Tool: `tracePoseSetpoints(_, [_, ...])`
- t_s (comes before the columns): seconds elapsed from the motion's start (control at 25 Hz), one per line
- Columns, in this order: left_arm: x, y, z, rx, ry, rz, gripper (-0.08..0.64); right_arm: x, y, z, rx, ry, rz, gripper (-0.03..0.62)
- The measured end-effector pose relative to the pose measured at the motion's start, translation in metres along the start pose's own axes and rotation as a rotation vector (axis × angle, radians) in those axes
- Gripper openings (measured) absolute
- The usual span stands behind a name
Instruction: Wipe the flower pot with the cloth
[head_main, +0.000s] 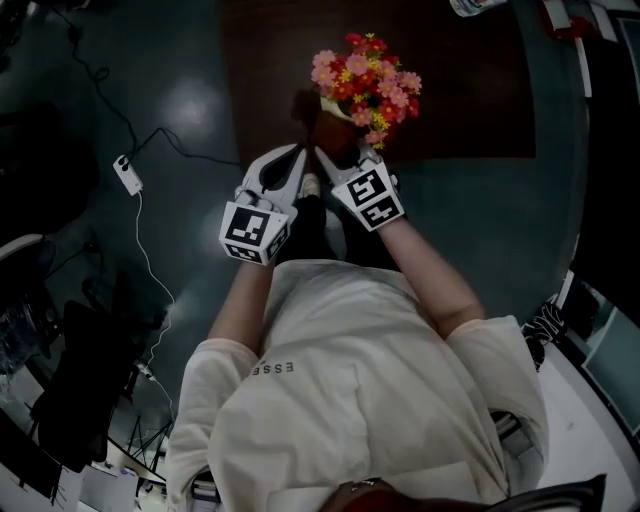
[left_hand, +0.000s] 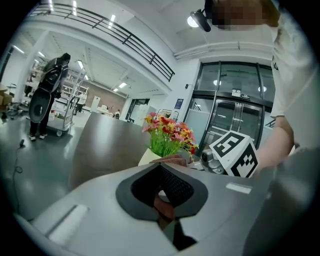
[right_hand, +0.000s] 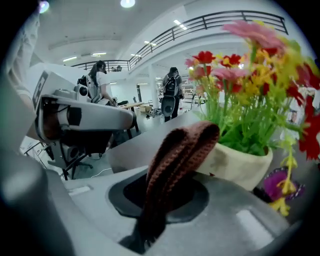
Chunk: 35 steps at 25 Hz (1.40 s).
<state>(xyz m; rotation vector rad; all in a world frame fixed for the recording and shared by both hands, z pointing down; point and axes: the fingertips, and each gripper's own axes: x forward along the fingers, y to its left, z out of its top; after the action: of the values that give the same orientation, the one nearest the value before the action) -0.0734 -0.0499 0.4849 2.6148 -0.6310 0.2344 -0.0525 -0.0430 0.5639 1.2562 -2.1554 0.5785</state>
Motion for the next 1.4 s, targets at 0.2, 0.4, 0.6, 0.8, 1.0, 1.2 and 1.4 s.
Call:
tracePoseSetpoints(0.2, [0.011,-0.002,-0.004,-0.004,0.022,-0.023,0.017,-0.009,-0.02,-0.01,0.084,0.004,-0.027,0.046])
tracePoseSetpoints(0.4, [0.022,0.0,-0.005,-0.005,0.035,-0.026,0.015,-0.02,-0.045,-0.024,0.177,0.004,-0.061,0.046])
tracePoseSetpoints(0.6, [0.031,-0.006,-0.004,-0.011,0.037,-0.034,0.015,-0.037,-0.065,-0.037,0.242,0.013,-0.088,0.046])
tracePoseSetpoints(0.8, [0.046,-0.01,0.0,-0.004,0.04,-0.041,0.017,-0.052,-0.09,-0.051,0.318,0.016,-0.118,0.046])
tracePoseSetpoints(1.0, [0.064,-0.017,0.009,0.003,0.033,-0.047,0.016,-0.073,-0.114,-0.07,0.354,0.071,-0.171,0.048])
tracePoseSetpoints(1.2, [0.085,-0.022,0.009,0.006,0.055,-0.032,0.017,-0.104,-0.146,-0.096,0.347,0.158,-0.22,0.048])
tracePoseSetpoints(1.4, [0.096,-0.022,0.012,-0.009,0.052,0.015,0.014,-0.116,-0.193,-0.097,0.254,0.2,-0.254,0.048])
